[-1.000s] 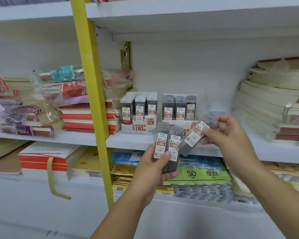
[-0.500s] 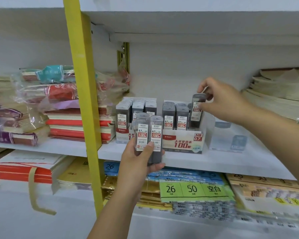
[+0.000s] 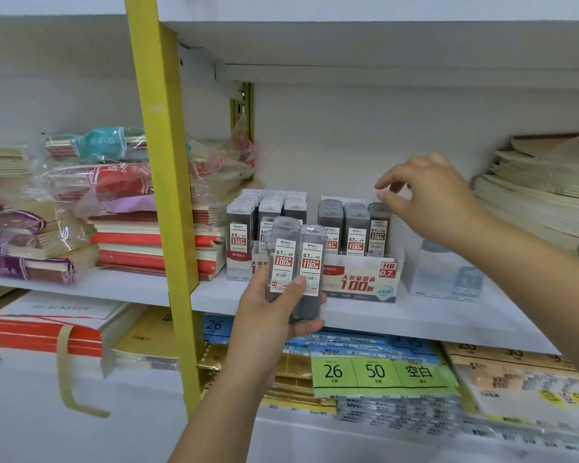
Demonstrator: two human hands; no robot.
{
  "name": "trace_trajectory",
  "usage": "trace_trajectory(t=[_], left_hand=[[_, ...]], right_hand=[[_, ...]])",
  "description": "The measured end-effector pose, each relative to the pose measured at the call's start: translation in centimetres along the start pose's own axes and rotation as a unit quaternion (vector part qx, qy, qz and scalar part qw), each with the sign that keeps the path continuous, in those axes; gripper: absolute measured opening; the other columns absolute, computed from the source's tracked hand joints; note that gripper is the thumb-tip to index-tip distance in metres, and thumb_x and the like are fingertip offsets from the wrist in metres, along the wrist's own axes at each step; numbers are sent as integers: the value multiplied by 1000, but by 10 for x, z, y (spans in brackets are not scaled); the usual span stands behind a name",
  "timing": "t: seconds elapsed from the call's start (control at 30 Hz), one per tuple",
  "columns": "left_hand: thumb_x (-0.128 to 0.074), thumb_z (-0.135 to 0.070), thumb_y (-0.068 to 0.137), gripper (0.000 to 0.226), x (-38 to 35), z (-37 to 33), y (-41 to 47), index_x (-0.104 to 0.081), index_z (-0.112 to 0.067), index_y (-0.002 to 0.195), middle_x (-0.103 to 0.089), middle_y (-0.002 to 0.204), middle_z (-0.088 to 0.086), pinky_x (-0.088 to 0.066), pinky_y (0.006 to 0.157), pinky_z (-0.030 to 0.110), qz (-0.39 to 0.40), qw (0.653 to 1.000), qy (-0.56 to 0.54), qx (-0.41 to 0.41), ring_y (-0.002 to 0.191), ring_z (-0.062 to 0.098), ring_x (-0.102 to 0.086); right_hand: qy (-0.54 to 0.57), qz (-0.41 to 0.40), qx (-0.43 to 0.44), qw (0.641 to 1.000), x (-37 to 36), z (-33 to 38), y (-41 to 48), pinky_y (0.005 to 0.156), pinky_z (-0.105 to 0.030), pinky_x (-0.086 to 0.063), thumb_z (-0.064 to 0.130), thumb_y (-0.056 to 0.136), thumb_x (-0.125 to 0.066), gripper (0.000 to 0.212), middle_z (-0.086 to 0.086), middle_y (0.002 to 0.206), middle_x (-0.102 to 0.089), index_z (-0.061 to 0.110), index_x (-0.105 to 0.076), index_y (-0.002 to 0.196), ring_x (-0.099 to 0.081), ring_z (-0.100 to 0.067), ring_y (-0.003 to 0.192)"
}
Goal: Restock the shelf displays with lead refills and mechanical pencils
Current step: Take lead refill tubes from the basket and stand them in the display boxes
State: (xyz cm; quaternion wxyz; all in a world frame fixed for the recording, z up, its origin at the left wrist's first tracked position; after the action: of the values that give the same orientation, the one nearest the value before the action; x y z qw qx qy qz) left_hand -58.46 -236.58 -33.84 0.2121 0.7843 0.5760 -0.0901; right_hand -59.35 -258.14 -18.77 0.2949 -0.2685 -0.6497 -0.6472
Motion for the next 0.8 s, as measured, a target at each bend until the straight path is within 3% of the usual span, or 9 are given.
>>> trace_trajectory(t=[0.07, 0.1, 0.2, 0.27, 0.37, 0.47, 0.53, 0.63, 0.8], left_hand=[[-65, -23, 95, 26, -1, -1, -2, -63, -42, 113, -78, 105, -3, -62, 61, 30, 12, 1000, 2, 4, 91, 23, -77], [-66, -24, 95, 27, -2, -2, -4, -62, -41, 115, -78, 106, -3, -62, 62, 30, 19, 1000, 4, 7, 92, 23, -77], [-65, -25, 96, 27, -7, -3, -8, -63, -40, 118, -77, 108, -3, -62, 64, 30, 51, 999, 11, 12, 95, 23, -76], [-66, -26, 95, 26, -10, -2, -10, -65, -44, 114, -77, 108, -4, -62, 64, 30, 64, 998, 15, 12, 96, 22, -76], [-64, -28, 96, 24, -11, 0, -11, -65, -44, 114, -76, 109, -8, -62, 66, 30, 65, 998, 24, 14, 96, 18, -76], [-59, -30, 99, 20, -9, 3, -8, -63, -40, 115, -77, 102, 1, -61, 61, 28, 57, 998, 27, 17, 90, 19, -76], [-58, -30, 99, 17, -6, 3, -6, -63, -42, 110, -77, 96, 3, -59, 57, 26, 44, 998, 30, 19, 82, 17, -76], [-58, -30, 99, 16, -6, 4, -3, -62, -42, 109, -76, 91, 2, -57, 54, 25, 36, 998, 40, 18, 72, 13, -73], [-58, -29, 99, 18, -9, 5, -1, -62, -40, 113, -76, 89, 1, -56, 53, 25, 41, 997, 56, 14, 69, 12, -71]], right_hand=[[151, -30, -14, 988, 8, 18, -23, 69, -10, -39, 34, 91, -59, 9, 20, 85, -62, 37, -66, 98, -58, 2, 84], [221, 0, -20, 975, 7, 30, -35, 63, -6, -42, 36, 89, -60, 10, 21, 81, -64, 41, -64, 97, -60, 6, 77], [347, 132, -64, 926, -7, 59, -60, 52, -13, -47, 39, 88, -65, 23, 15, 80, -71, 46, -56, 107, -65, 3, 64], [389, 148, -83, 906, -15, 63, -64, 50, -15, -45, 31, 89, -68, 21, 13, 76, -72, 40, -56, 103, -64, -1, 58], [423, 126, -115, 890, -10, 55, -60, 51, -20, -49, 21, 88, -69, 18, 7, 75, -74, 32, -59, 99, -66, -6, 59], [462, 8, -140, 876, 12, 31, -43, 49, -21, -48, 13, 89, -66, 21, 4, 74, -73, 29, -53, 95, -64, -6, 57], [382, -58, -98, 917, 28, 13, -29, 57, -20, -45, 13, 89, -64, 22, 0, 77, -71, 28, -50, 94, -61, -6, 61], [190, -31, -29, 981, 30, 0, -14, 60, -12, -38, 18, 88, -64, 29, 1, 80, -67, 34, -42, 100, -53, 2, 62], [95, 61, -18, 993, -3, -6, -8, 59, -27, -37, 22, 87, -65, 28, 9, 83, -62, 35, -44, 100, -54, -6, 77]])
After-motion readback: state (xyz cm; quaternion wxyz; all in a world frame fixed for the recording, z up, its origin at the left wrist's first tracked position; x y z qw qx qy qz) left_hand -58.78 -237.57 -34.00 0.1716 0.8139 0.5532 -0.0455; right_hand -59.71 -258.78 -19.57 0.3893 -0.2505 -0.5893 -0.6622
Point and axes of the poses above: each hand's wrist, its own y-axis towards the middle knuckle, its own x-axis out of the back of the hand, z = x × y, the point moved 3 cm from there along y, towards the middle knuckle
